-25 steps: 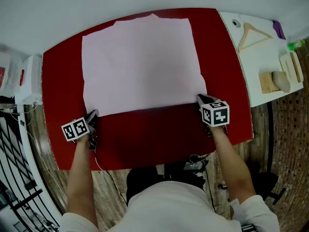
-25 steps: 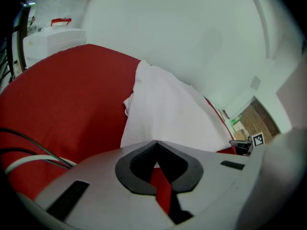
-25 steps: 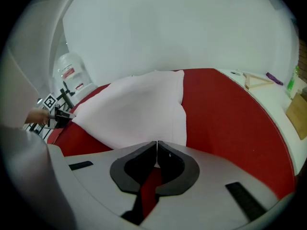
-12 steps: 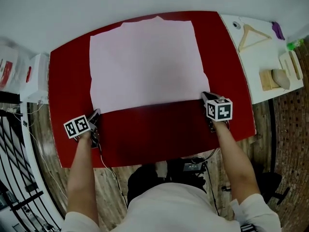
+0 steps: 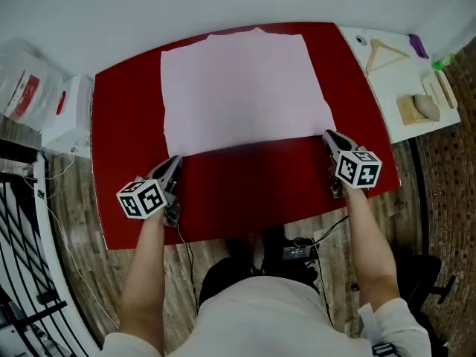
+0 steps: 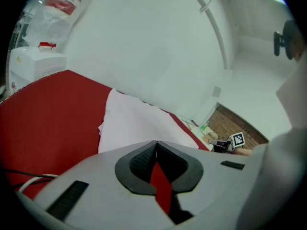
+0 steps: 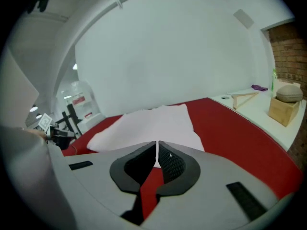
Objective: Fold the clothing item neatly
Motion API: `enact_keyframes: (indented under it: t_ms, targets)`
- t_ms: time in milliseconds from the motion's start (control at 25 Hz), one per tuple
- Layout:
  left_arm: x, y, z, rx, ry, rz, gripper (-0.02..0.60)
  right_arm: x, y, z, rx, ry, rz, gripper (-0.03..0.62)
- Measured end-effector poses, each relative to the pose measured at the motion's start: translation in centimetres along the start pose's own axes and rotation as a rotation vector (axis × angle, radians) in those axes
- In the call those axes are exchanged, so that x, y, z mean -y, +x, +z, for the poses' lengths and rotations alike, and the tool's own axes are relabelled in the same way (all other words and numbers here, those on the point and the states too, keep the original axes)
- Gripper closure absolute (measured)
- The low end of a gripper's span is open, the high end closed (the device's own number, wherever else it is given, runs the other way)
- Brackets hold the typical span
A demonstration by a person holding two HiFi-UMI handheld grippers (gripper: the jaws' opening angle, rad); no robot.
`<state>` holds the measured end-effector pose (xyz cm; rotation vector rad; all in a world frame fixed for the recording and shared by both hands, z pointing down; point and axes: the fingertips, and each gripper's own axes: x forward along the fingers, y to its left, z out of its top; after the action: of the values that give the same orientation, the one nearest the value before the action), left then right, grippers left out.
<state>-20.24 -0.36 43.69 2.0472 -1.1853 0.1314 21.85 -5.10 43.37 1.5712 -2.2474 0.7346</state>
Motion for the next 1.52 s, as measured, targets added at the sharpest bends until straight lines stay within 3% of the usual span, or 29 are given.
enact_keyframes:
  t_ms: [360, 680, 880, 1000, 1120, 1520]
  targets:
    - [8.1, -4.2, -1.3, 0.071, 0.072, -0.173, 0.577, -9.6, -5.7, 0.7, 0.197, 0.056, 0.167, 0.574]
    - [11.5, -8.8, -3.3, 0.105, 0.098, -0.263, 0.577, -16.3, -11.0, -0.5, 0.198, 0.116, 0.300, 0.576]
    - [12.9, -11.0, -4.2, 0.111, 0.088, -0.280, 0.577, -19.1, -13.5, -1.7, 0.199, 0.155, 0.355, 0.576]
    - [13.7, -12.4, -4.5, 0.115, 0.085, -0.280, 0.577, -19.8, -14.5, -1.9, 0.189, 0.100, 0.328, 0.576]
    - [14.1, -13.5, -4.9, 0.120, 0.085, -0.257, 0.577, -19.7, -15.4, -1.9, 0.188, 0.065, 0.296, 0.576]
    - [18.7, -15.5, -7.5, 0.135, 0.099, -0.196, 0.577, -16.9, -18.0, -2.9, 0.117, 0.102, 0.288, 0.576]
